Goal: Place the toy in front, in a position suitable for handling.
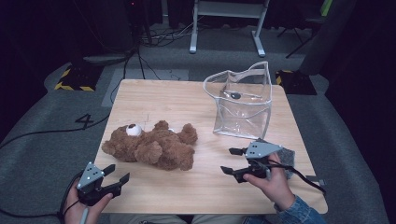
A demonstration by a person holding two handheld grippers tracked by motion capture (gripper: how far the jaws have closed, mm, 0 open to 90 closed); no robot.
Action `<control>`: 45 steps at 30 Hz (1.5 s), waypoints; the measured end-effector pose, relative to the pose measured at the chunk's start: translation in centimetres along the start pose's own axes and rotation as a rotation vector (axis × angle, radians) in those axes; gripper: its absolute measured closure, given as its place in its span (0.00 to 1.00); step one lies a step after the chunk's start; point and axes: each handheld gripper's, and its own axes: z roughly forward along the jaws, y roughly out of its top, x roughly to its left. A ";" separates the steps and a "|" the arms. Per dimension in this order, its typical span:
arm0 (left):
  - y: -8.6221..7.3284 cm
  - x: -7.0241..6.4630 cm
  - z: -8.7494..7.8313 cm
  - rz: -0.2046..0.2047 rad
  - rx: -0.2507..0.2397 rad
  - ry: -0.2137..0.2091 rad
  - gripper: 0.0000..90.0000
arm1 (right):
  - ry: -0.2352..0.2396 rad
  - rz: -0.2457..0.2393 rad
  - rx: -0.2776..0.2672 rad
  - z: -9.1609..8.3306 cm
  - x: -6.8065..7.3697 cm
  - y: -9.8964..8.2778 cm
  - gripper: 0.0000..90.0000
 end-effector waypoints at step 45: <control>0.1 0.4 0.4 0.003 -0.004 0.011 0.39 | 0.043 -0.088 0.042 6.9 3.7 4.3 0.75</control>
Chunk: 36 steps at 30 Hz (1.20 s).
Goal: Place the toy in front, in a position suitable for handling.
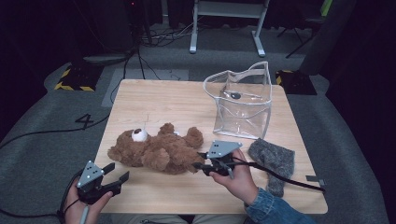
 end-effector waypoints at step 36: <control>3.7 -6.1 7.6 0.134 0.091 -0.335 0.40 | -0.230 0.189 -0.051 -17.3 1.9 -9.6 0.34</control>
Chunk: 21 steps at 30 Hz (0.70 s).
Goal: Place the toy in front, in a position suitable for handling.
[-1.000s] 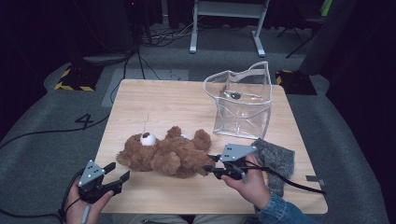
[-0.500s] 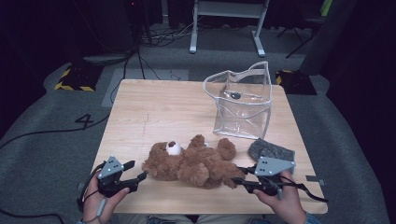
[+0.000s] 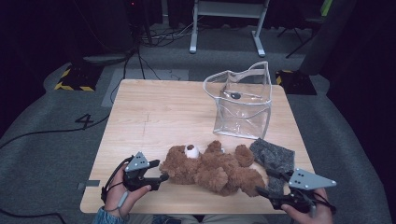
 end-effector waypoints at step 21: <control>2.8 1.6 0.6 -0.009 -0.037 -0.059 0.39 | -0.246 0.311 0.075 2.7 -9.0 -3.5 0.51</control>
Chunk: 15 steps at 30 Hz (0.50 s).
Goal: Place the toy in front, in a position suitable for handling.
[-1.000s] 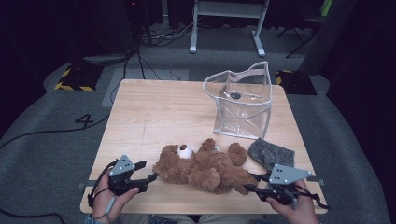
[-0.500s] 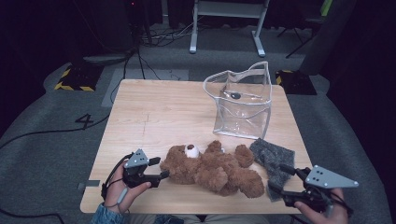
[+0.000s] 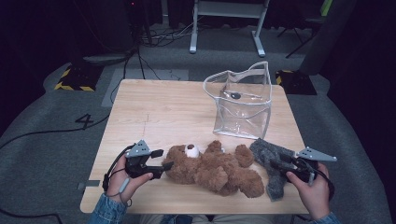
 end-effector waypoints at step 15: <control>-0.1 0.2 0.2 0.004 -0.023 0.034 0.37 | -0.114 -0.044 0.250 5.7 -1.9 -1.5 0.40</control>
